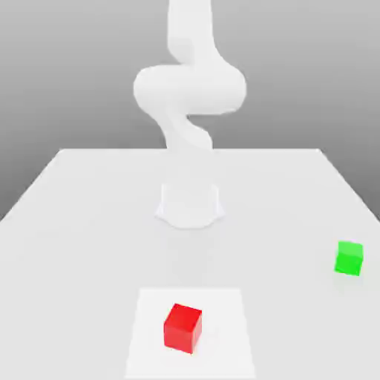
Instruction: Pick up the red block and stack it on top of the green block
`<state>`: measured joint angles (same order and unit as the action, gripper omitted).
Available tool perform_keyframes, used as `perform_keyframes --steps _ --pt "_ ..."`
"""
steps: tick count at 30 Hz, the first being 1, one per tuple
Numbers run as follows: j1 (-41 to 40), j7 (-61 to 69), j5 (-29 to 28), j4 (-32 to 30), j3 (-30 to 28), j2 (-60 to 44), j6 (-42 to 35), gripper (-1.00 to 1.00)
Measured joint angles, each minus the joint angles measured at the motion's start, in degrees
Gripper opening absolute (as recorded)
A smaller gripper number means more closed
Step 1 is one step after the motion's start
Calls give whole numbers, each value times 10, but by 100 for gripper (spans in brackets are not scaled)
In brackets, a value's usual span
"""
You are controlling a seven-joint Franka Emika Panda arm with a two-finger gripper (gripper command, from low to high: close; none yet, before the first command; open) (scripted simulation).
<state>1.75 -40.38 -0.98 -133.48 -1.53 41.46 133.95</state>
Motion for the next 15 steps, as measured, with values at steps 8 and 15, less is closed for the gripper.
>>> perform_keyframes --steps 8,15 --pt "53 186 -19 -55 -55 -141 70 0" --pt "91 361 -14 -102 -101 -262 131 0"
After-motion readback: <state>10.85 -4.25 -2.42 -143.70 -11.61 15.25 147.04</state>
